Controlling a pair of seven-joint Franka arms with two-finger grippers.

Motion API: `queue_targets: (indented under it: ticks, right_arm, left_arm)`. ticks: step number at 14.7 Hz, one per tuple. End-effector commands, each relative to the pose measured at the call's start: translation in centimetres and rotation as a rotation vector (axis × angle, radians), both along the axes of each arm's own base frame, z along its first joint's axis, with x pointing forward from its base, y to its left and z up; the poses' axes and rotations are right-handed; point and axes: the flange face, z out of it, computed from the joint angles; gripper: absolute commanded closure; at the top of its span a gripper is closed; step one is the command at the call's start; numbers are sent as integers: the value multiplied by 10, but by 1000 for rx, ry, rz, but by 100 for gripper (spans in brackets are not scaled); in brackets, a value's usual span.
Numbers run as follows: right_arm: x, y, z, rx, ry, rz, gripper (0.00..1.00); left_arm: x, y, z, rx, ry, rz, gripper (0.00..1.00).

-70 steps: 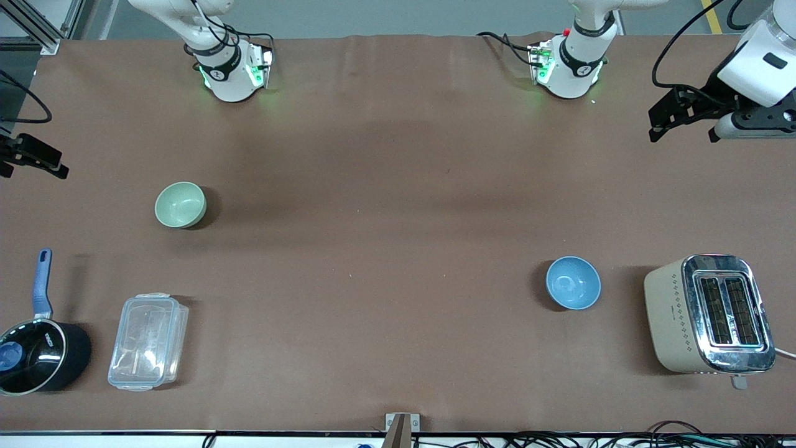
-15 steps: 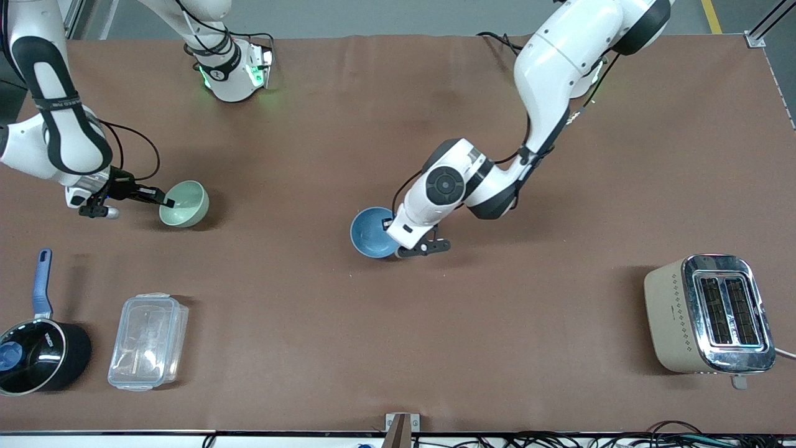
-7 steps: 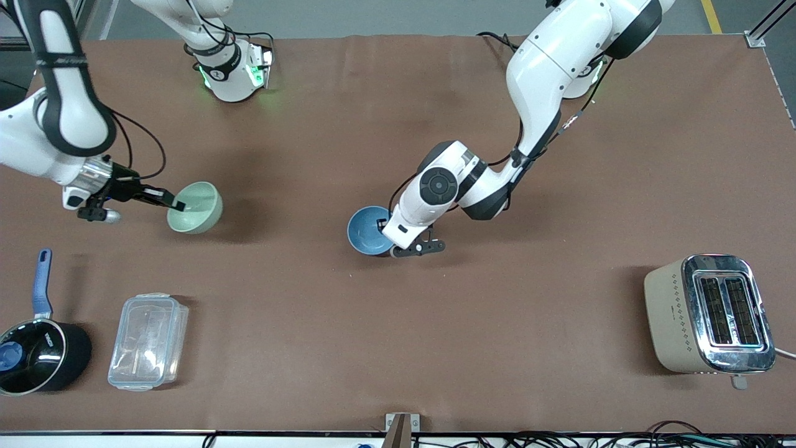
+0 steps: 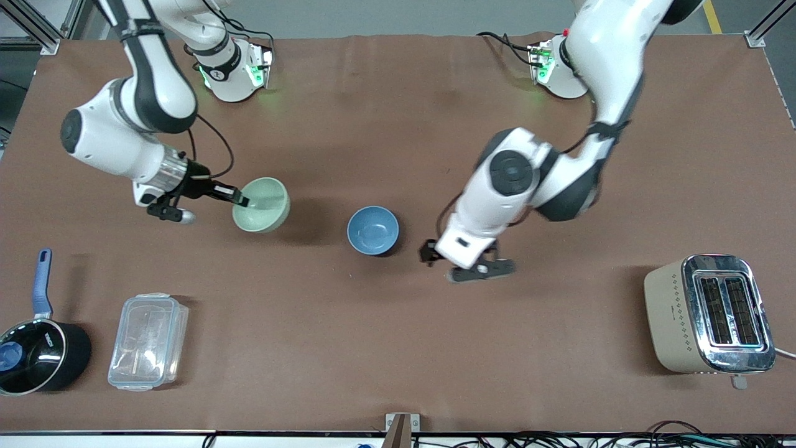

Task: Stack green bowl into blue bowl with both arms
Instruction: 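Slide the blue bowl toward the middle while the right gripper lifts the green bowl, then release the blue bowl and raise the left gripper away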

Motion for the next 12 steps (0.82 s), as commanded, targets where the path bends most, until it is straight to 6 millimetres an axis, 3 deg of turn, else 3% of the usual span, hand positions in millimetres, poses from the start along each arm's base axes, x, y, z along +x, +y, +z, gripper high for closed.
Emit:
queue_targets:
  ticks: [1, 3, 5, 7, 10, 12]
  right_arm:
    - [14, 55, 4, 4, 45, -53, 100]
    - [12, 90, -8, -13, 51, -84, 100]
    - [-2, 144, -33, -42, 43, -120, 100]
    - [-15, 181, -52, -59, 19, -123, 100]
    - [-7, 192, -60, -61, 25, -145, 100]
    - [2, 205, -67, -61, 35, -167, 100]
  left_arm:
    - [3, 61, 57, 63, -32, -10, 0]
    - [-1, 110, 102, 107, -18, 19, 0]
    - [-14, 154, 141, 162, 13, -50, 0]
    - [-25, 200, 178, 184, 16, -150, 0]
    - [-54, 237, 222, 195, 25, -225, 0]
    - [-74, 264, 235, 162, 58, -242, 0]
